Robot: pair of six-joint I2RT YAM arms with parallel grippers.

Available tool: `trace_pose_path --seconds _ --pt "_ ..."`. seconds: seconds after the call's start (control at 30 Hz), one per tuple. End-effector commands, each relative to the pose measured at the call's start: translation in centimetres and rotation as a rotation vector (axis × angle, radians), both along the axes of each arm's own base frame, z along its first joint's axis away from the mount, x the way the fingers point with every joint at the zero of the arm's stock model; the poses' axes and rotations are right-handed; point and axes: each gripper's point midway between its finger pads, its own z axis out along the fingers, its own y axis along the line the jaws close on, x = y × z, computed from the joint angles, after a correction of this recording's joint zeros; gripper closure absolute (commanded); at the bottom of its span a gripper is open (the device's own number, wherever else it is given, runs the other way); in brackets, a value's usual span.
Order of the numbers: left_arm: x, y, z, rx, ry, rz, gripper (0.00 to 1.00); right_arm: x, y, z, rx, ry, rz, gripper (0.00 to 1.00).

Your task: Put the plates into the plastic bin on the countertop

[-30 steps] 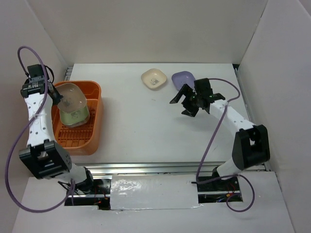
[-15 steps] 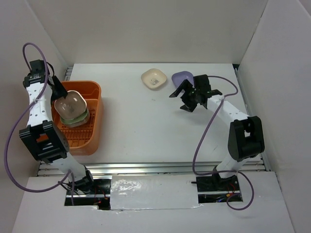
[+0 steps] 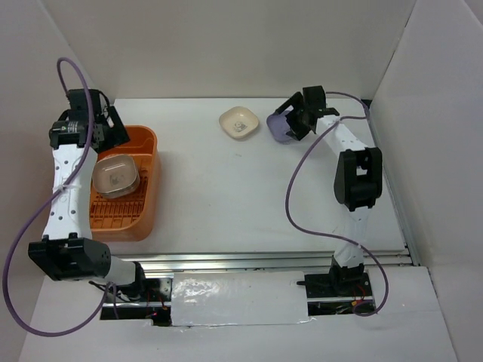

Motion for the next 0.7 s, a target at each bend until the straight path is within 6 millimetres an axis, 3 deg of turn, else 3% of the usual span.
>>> trace_pose_path --seconds 0.0,0.03,0.13,0.3,0.37,0.4,0.5,0.6,0.67 --pt "-1.3 -2.9 1.2 0.007 -0.011 -0.057 0.01 2.6 -2.3 -1.4 -0.035 0.068 -0.147 0.00" --pt "-1.5 -3.3 1.1 0.011 -0.006 -0.068 0.01 2.9 -3.1 -3.1 -0.068 0.103 -0.196 0.00" --pt "-2.4 -4.0 0.6 0.030 0.019 -0.093 0.01 3.1 -4.5 -4.2 -0.062 0.142 -0.281 0.01" --pt "-3.5 -3.5 -0.2 0.064 0.056 -0.086 0.01 1.4 -6.1 -3.4 -0.088 0.119 -0.389 0.02" --pt "-3.7 -3.5 -0.8 0.058 0.066 -0.086 0.01 1.0 -6.8 -3.9 -0.109 0.152 -0.424 0.02" --pt "-3.7 -3.5 -1.0 0.056 0.066 -0.088 0.01 1.0 -7.0 -5.8 -0.119 0.201 -0.432 0.02" --pt "-3.7 -3.9 -1.6 0.038 0.075 -0.101 0.01 1.2 -7.5 -8.5 -0.107 0.297 -0.450 0.04" --pt "-3.4 -4.5 -1.5 0.029 0.076 -0.123 0.01 1.7 -8.0 -10.0 -0.075 0.314 -0.454 0.11" --pt "-3.2 -4.8 -1.2 0.029 0.072 -0.133 0.01 2.2 -8.4 -10.3 -0.068 0.317 -0.452 0.24"
